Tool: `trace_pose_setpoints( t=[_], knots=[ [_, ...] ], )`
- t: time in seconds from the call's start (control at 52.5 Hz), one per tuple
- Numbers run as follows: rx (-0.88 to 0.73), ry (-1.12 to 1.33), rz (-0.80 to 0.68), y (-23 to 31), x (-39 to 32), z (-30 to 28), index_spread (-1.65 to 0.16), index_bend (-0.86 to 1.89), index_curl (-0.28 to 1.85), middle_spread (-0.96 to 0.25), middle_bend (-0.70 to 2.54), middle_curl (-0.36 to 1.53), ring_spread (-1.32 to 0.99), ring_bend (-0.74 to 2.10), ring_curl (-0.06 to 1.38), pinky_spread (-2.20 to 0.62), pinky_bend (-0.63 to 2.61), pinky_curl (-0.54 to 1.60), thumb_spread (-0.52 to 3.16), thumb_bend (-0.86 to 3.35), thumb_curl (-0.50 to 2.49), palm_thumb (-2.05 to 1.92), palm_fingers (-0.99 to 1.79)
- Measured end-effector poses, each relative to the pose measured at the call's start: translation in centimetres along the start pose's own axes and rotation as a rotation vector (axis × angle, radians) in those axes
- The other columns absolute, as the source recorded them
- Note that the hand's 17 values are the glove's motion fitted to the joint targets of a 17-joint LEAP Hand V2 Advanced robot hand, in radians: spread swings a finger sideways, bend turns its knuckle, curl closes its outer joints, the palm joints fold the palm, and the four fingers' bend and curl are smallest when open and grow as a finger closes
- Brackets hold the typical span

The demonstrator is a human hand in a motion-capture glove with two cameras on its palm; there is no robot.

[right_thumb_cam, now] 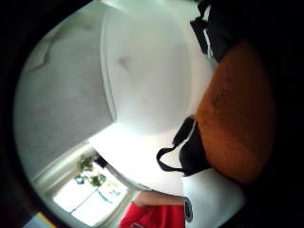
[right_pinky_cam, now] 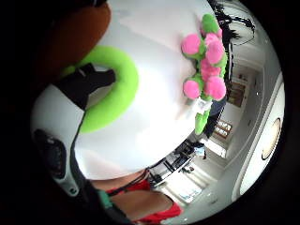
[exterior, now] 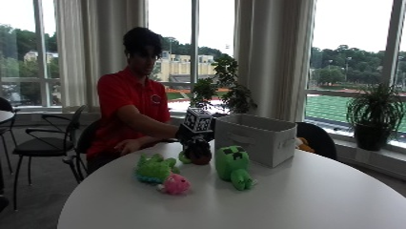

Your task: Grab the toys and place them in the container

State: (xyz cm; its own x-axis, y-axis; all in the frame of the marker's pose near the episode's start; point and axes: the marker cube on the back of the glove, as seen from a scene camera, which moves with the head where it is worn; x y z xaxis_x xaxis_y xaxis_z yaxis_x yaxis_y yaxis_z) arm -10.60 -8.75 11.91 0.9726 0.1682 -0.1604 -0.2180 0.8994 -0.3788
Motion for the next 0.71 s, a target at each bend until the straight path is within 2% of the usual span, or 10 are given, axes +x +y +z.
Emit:
trace_pose_setpoints(
  t=[0.019, 0.038, 0.076, 0.133, 0.191, 0.229, 0.248, 0.438, 0.534, 0.705],
  knots=[
    [0.011, 0.0, -0.001, -0.1, 0.1, 0.0, -0.38, 0.67, 0.47, 0.03, 0.1, 0.07, 0.01, 0.4, 0.2, -0.13, 1.31, 0.37, 1.21, 0.08, 0.38, 0.29, 0.11],
    [0.024, 0.0, -0.005, -0.2, 0.2, -0.1, -0.38, 0.61, 0.47, 0.0, 0.15, 0.09, -0.06, 0.52, 0.26, -0.2, 1.37, 0.4, 1.21, 0.15, 0.42, 0.4, 0.28],
    [0.057, 0.0, -0.017, -0.4, 0.4, -0.2, -0.37, 0.61, 0.46, 0.0, 0.11, 0.08, -0.07, 0.49, 0.23, -0.21, 1.35, 0.37, 1.21, 0.12, 0.42, 0.37, 0.22],
    [0.105, 0.006, -0.038, -0.5, 0.8, -0.4, -0.37, 0.56, 0.47, -0.06, 0.2, 0.11, -0.16, 0.59, 0.27, -0.29, 1.39, 0.38, 1.2, 0.19, 0.47, 0.51, 0.43],
    [0.116, 0.012, -0.048, -0.8, 1.3, -0.6, -0.38, 0.58, 0.5, -0.12, 0.28, 0.14, -0.25, 0.67, 0.3, -0.32, 1.28, 0.35, 1.15, 0.2, 0.51, 0.56, 0.59],
    [0.116, 0.012, -0.049, -0.8, 1.4, -0.6, -0.38, 0.55, 0.49, -0.13, 0.21, 0.14, -0.27, 0.64, 0.3, -0.34, 1.32, 0.37, 1.14, 0.19, 0.53, 0.56, 0.5],
    [0.116, 0.012, -0.049, -0.8, 1.4, -0.6, -0.37, 0.6, 0.54, -0.16, 0.29, 0.17, -0.3, 0.69, 0.33, -0.34, 1.25, 0.35, 1.12, 0.21, 0.54, 0.59, 0.6],
    [0.14, -0.035, -0.056, -0.8, 2.3, -1.0, -0.37, 0.74, 0.65, -0.32, 0.43, 0.24, -0.47, 0.66, 0.35, -0.38, 1.1, 0.31, 0.9, 0.2, 0.66, 0.67, 0.76],
    [0.234, -0.195, -0.08, -0.5, 5.5, -3.0, -0.35, 0.78, 0.71, -0.38, 0.47, 0.27, -0.52, 0.67, 0.36, -0.39, 1.07, 0.31, 0.8, 0.2, 0.72, 0.69, 0.81],
    [0.304, -0.222, -0.104, 0.5, 5.6, -8.0, -0.33, 0.81, 0.79, -0.44, 0.51, 0.32, -0.58, 0.67, 0.39, -0.39, 1.05, 0.32, 0.66, 0.18, 0.81, 0.7, 0.81]
  ],
)
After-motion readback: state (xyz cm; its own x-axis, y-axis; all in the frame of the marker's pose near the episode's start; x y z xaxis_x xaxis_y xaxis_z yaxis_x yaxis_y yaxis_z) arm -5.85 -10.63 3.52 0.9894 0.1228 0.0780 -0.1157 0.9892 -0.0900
